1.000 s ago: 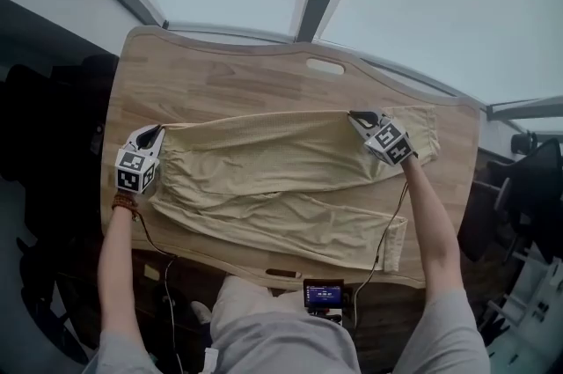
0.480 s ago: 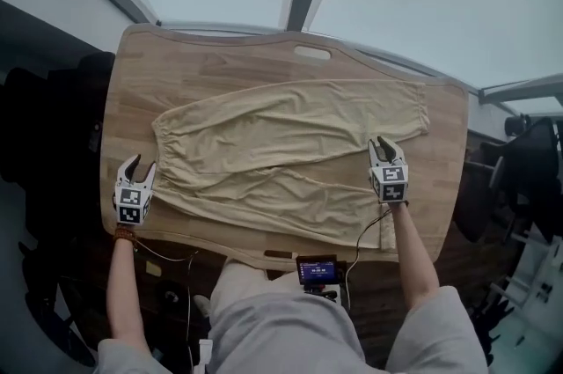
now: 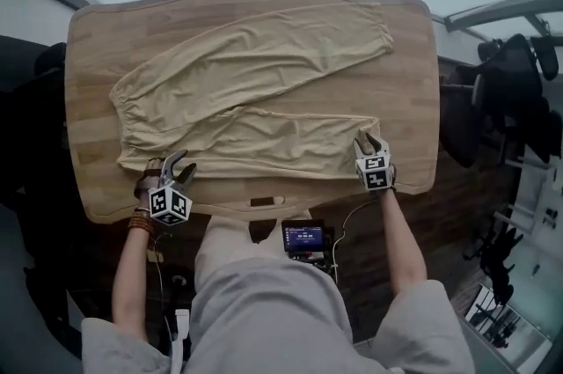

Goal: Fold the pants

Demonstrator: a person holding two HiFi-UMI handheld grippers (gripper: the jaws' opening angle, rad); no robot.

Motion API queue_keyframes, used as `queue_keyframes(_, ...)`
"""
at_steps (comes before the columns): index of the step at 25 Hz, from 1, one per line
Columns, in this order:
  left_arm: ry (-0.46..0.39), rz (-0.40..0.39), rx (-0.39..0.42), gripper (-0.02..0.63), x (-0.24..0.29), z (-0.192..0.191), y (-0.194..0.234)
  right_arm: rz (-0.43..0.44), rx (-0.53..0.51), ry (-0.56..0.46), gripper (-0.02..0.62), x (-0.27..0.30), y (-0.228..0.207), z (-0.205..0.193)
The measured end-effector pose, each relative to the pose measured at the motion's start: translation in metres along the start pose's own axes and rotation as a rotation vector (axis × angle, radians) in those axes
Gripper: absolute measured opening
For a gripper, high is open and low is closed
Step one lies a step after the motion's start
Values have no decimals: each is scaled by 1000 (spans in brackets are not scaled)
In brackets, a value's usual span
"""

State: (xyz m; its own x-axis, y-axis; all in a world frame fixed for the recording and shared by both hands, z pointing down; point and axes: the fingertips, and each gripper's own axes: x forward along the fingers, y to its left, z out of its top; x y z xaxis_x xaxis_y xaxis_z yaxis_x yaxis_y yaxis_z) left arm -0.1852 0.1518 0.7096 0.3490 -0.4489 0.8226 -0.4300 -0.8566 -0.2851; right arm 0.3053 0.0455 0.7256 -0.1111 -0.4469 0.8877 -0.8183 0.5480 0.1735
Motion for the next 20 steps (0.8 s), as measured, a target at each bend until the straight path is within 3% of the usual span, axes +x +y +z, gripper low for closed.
queue_keyframes(2, -2, -29, 34, 193, 14, 14, -12, -36, -15, 22, 156, 6, -10, -8)
queue_keyframes(6, 84, -85, -56, 192, 31, 9, -41, 2, 31, 16, 153, 9, -16, -26)
queue_keyframes(8, 118, -53, -108, 132, 34, 7, -47, 57, 58, 15, 122, 7, -19, -29)
queue_keyframes(9, 142, -28, -120, 120, 32, 6, -48, 81, 63, 16, 54, 5, -22, -29)
queue_keyframes(10, 172, -6, -124, 91, 29, 2, -51, 103, 69, 10, 34, 1, -25, -27)
queue_keyframes(14, 262, 47, -167, 61, 14, -10, -67, 154, 172, -65, 29, -25, -60, -32)
queue_keyframes(17, 322, 49, -186, 61, 2, -16, -91, 95, 294, -68, 35, -35, -111, -65)
queue_keyframes(20, 378, 46, -191, 66, -8, -24, -112, -79, 419, -8, 58, -42, -167, -113)
